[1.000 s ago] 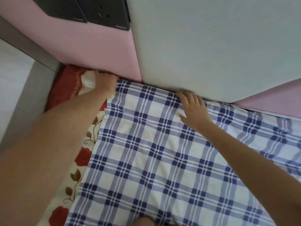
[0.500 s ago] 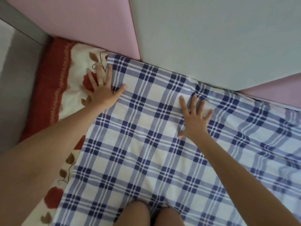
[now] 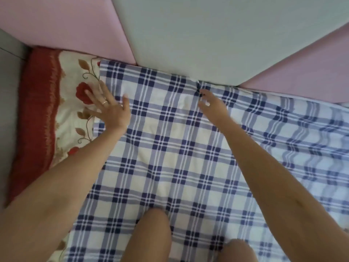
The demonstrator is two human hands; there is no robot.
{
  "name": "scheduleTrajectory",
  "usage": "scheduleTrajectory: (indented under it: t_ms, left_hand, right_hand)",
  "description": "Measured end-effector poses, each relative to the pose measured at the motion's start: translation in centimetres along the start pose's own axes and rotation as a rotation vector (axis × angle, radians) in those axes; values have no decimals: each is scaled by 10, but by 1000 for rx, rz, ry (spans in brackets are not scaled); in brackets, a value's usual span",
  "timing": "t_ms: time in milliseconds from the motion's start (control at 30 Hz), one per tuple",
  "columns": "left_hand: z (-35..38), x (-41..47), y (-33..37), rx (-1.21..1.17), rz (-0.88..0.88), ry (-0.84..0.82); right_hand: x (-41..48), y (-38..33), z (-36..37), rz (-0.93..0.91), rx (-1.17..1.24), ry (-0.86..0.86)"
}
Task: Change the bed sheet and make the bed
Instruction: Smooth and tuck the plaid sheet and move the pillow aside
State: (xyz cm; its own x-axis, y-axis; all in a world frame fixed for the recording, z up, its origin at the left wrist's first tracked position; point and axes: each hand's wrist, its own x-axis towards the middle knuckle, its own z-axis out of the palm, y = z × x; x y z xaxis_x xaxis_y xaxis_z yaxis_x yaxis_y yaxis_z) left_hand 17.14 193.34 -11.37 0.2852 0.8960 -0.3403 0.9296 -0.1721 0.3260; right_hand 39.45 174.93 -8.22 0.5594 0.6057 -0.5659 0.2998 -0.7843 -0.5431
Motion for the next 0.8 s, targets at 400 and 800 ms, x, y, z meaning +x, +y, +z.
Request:
scheduleTrajectory:
  t_ms: [400,800]
  left_hand:
    - [153,-240,59,167,78,-576]
    - [239,-230,369,5,-310,-473]
  right_hand:
    - [-137,279,-18,-461,-1064,-271]
    - [-133,395,-121,-629,-894,92]
